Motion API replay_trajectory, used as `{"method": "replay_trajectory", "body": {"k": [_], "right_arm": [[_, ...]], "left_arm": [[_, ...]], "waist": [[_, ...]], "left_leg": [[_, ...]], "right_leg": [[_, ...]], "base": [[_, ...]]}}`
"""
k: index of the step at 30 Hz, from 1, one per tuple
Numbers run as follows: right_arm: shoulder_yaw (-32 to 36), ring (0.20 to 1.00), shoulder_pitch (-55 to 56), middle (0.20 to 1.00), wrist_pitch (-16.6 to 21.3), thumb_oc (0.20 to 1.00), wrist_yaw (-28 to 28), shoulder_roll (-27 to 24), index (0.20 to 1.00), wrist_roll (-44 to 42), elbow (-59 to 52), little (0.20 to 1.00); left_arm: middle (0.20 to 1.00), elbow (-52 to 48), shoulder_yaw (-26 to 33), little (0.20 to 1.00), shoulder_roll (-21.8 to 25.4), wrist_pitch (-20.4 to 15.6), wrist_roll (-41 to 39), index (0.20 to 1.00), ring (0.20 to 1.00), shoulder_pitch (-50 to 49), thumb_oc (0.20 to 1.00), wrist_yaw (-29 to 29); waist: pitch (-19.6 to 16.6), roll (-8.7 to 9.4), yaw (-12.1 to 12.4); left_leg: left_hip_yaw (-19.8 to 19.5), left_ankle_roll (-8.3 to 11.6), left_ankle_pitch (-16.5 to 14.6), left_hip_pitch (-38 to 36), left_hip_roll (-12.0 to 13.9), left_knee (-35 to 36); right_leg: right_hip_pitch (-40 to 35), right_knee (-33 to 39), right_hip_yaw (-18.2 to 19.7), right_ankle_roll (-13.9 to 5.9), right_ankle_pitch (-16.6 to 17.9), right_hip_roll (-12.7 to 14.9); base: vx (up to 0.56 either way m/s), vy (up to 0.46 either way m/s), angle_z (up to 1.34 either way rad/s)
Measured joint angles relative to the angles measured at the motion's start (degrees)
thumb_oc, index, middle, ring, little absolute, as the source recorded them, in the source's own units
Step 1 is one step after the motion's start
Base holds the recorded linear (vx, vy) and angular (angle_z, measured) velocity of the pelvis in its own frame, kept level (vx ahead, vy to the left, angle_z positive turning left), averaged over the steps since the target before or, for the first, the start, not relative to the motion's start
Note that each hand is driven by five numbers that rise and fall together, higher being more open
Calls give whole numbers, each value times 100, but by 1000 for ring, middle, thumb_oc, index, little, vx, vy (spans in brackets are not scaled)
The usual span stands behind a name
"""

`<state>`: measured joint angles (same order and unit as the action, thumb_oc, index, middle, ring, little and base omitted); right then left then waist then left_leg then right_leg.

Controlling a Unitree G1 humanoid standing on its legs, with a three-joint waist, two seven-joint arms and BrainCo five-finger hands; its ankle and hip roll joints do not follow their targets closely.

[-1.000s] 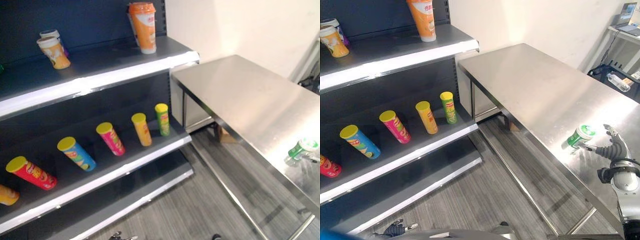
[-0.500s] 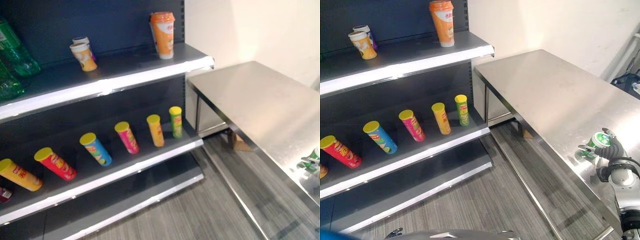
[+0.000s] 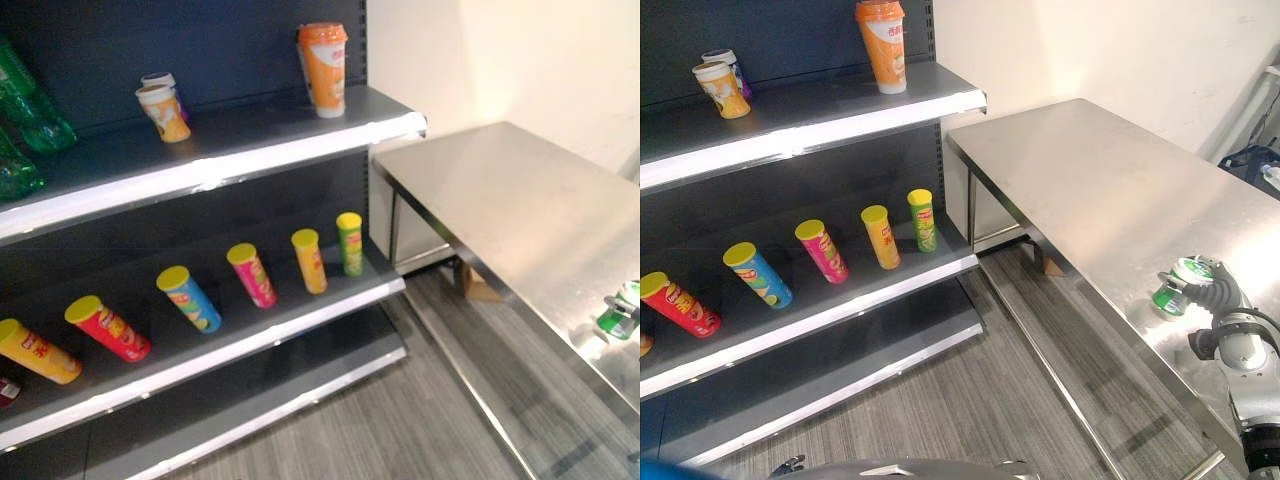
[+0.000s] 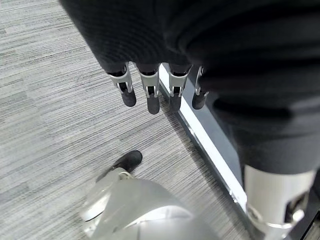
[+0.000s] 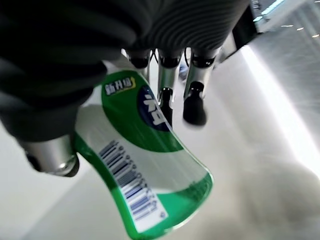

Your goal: Put the goods on the table back onto the shelves and tidy them up.

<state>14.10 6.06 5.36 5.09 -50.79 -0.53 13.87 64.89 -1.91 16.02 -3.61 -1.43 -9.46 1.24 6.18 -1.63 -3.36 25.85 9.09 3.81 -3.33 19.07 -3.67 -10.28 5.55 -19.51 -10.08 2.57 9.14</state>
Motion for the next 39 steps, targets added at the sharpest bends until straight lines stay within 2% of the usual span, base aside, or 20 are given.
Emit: {"method": "replay_trajectory", "body": {"k": [1,5,9,11,12,15,16,17,20,22,23,25,27,29,30,31,33,35,36,39], "right_arm": [[391,200,123,200,123,200,22,-4,200,6,-926,200],[568,200,-153,200,474,200,82,-149,200,-4,-1943,200],[400,200,-800,200,757,200,-32,-342,200,-71,-2565,200],[56,200,-1232,200,821,200,-66,-559,200,-198,-2668,200],[-131,200,-1484,200,921,200,-95,-768,200,-227,-2649,200],[-434,200,-2010,200,907,200,-151,-1083,200,-261,-2613,200],[-626,200,-2237,200,902,200,-167,-1100,200,-277,-2589,200],[-1140,200,-2806,200,916,200,-201,-1166,200,-283,-2482,200],[-1434,200,-3082,200,889,200,-230,-1187,200,-281,-2302,200],[-1510,200,-3124,200,889,200,-281,-1145,200,-261,-2246,200],[-1829,200,-3475,200,838,200,-256,-1131,200,-257,-2104,200],[-2428,200,-4014,200,725,200,-261,-1120,200,-221,-1829,200],[-2723,200,-4260,200,696,200,-268,-1165,200,-221,-1794,200],[-2867,200,-4321,200,736,200,-272,-1177,200,-223,-1788,200],[-2880,200,-4324,200,735,200,-274,-1215,200,-228,-1780,200],[-2939,200,-4403,200,740,200,-281,-1308,200,-234,-1734,200],[-3241,200,-5003,200,739,200,-297,-1465,200,-305,-1523,200],[-3241,200,-5240,200,738,200,-279,-1481,200,-447,-1467,200],[-3274,200,-5353,200,761,200,-269,-1537,200,-507,-1343,200],[-3383,200,-5568,200,740,200,-266,-1570,200,-508,-1241,200]], "left_arm": [[1000,-22,35,1000,-14,-10,0,1000,1000,-42,1000,18],[1000,-6,59,1000,-17,-28,0,1000,1000,-40,1000,22],[1000,-54,61,1000,-24,-81,-12,1000,1000,-38,1000,25],[1000,-46,49,1000,-34,-86,-16,1000,1000,-15,1000,27],[1000,-56,53,1000,-34,-96,-20,1000,1000,3,1000,28],[1000,-43,-78,1000,-14,-94,-67,1000,1000,42,1000,31],[1000,-41,-91,1000,4,-99,-74,1000,1000,59,1000,36],[1000,28,-95,1000,18,-94,-76,1000,1000,87,1000,48],[1000,66,-115,1000,30,-107,-70,1000,1000,221,1000,61],[1000,49,-114,1000,96,-121,-64,1000,1000,192,1000,68],[1000,141,-118,1000,87,-110,-67,1000,1000,252,1000,75],[1000,157,-140,1000,111,-121,-62,1000,1000,336,1000,75],[1000,149,-167,1000,160,-124,-63,1000,1000,395,1000,77],[1000,70,-232,1000,382,-131,-63,1000,1000,453,1000,84],[1000,57,-298,1000,461,-121,-66,1000,1000,540,1000,83],[1000,46,-347,1000,499,-120,-68,1000,1000,601,1000,82],[1000,63,-365,1000,553,-120,-75,1000,1000,695,1000,76],[1000,-13,-483,1000,532,-133,-77,1000,1000,704,1000,47],[1000,9,-504,1000,458,-135,-79,1000,1000,725,1000,44],[1000,13,-506,1000,413,-118,-78,1000,1000,630,1000,26]], "waist": [[10,-12,-36],[22,48,-85],[32,102,-4],[42,175,63],[76,249,219],[110,333,360],[109,362,418],[70,456,521],[21,596,605],[29,699,671],[47,720,574],[50,713,549],[38,695,541],[33,777,626],[67,738,581],[62,731,545],[61,738,495],[44,814,498],[-6,830,469],[-36,790,517]], "left_leg": [[9,7,33,11,-10,27],[2,10,45,21,-8,61],[-33,5,49,111,2,57],[-51,1,57,115,2,28],[-173,-4,65,181,-6,7],[-301,-1,60,224,-74,28],[-305,-1,58,227,-105,37],[-299,-13,18,247,-226,42],[-350,-128,-106,406,-482,-110],[-439,-166,-170,453,-688,-219],[-349,-256,-223,519,-761,-283],[-322,-436,-338,496,-1041,-275],[-342,-567,-420,469,-1214,-219],[-491,-776,-351,309,-1384,58],[-655,-909,-249,283,-1388,201],[-781,-930,-134,292,-1347,377],[-919,-992,41,314,-1363,642],[-1113,-922,13,392,-1511,639],[-1126,-895,-3,415,-1519,658],[-870,-805,5,475,-1347,595]], "right_leg": [[29,-1,-4,-25,20,4],[44,0,-8,11,-3,-3],[96,-1,12,13,-1,-28],[71,-1,-11,11,-1,-28],[15,-1,-119,11,-22,-31],[-103,1,-323,-18,-56,44],[-115,1,-360,-22,-58,105],[-131,-1,-425,-73,-59,229],[-130,-189,-636,-165,-61,500],[-120,-277,-597,-154,-66,692],[-116,-396,-631,-180,-73,818],[43,-943,-639,-136,-27,1204],[136,-1278,-581,-55,48,1431],[317,-1749,-507,-26,239,1633],[492,-1900,-347,-153,-24,1550],[564,-1736,-136,-149,-251,1278],[749,-1008,263,-190,-332,723],[766,-550,476,-176,-316,512],[628,-467,562,-94,-147,461],[615,-330,369,-53,-163,358]], "base": [[-77,19,1],[-43,7,1],[0,6,3],[33,45,15],[79,139,33],[44,204,36],[34,324,25],[28,271,27],[30,233,43],[33,264,31],[44,281,31],[52,287,30],[15,65,25],[-49,6,35],[-45,-1,44],[15,-4,45],[21,-40,52],[32,-76,76],[22,-54,86],[60,-94,45]]}}
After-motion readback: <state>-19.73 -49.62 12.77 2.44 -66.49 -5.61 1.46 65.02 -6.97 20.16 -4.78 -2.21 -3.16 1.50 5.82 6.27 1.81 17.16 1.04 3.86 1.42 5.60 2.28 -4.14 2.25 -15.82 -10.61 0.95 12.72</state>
